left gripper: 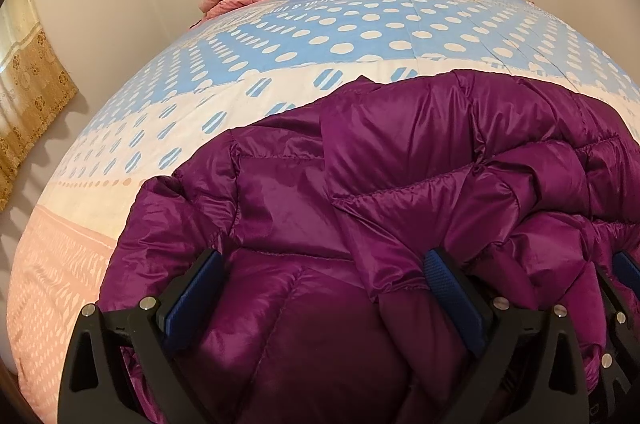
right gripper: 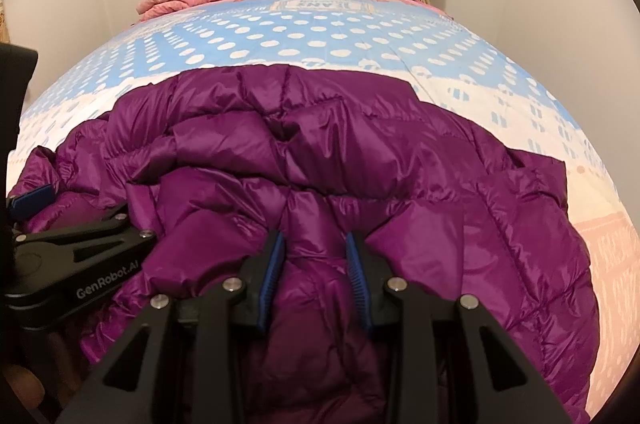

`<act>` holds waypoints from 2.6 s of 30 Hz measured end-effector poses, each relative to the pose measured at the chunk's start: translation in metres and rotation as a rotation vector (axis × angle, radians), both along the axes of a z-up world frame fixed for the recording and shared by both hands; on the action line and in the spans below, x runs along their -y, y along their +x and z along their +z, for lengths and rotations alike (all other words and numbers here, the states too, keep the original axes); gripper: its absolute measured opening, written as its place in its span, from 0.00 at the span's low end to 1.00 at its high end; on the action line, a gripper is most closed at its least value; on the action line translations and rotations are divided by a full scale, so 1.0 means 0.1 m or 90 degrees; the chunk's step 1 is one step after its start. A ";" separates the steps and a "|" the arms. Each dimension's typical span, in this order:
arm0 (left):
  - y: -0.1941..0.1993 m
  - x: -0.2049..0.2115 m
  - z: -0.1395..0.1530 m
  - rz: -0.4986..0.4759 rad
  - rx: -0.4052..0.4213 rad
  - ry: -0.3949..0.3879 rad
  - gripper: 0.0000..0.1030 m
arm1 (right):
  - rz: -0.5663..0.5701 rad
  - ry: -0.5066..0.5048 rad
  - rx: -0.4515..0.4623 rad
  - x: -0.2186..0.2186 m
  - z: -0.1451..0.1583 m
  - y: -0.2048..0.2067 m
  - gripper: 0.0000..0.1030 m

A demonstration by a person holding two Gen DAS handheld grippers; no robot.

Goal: Fold large clothes

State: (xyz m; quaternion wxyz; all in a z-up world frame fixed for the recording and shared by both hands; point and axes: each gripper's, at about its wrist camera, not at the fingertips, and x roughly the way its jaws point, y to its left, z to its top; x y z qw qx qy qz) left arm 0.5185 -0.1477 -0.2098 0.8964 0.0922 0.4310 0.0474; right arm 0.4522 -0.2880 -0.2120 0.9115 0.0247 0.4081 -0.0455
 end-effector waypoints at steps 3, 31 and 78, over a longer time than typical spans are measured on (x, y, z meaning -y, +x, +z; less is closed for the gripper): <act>0.03 -0.01 0.03 0.001 -0.018 -0.005 0.99 | 0.003 0.006 -0.009 -0.03 0.04 0.01 0.37; -3.12 -1.80 0.32 -0.029 0.061 -0.080 0.99 | -0.052 0.014 -0.034 0.73 0.26 -2.89 0.85; -4.69 -1.82 1.98 -0.235 0.258 -0.179 0.04 | 0.071 0.211 0.223 0.56 1.73 -4.75 0.06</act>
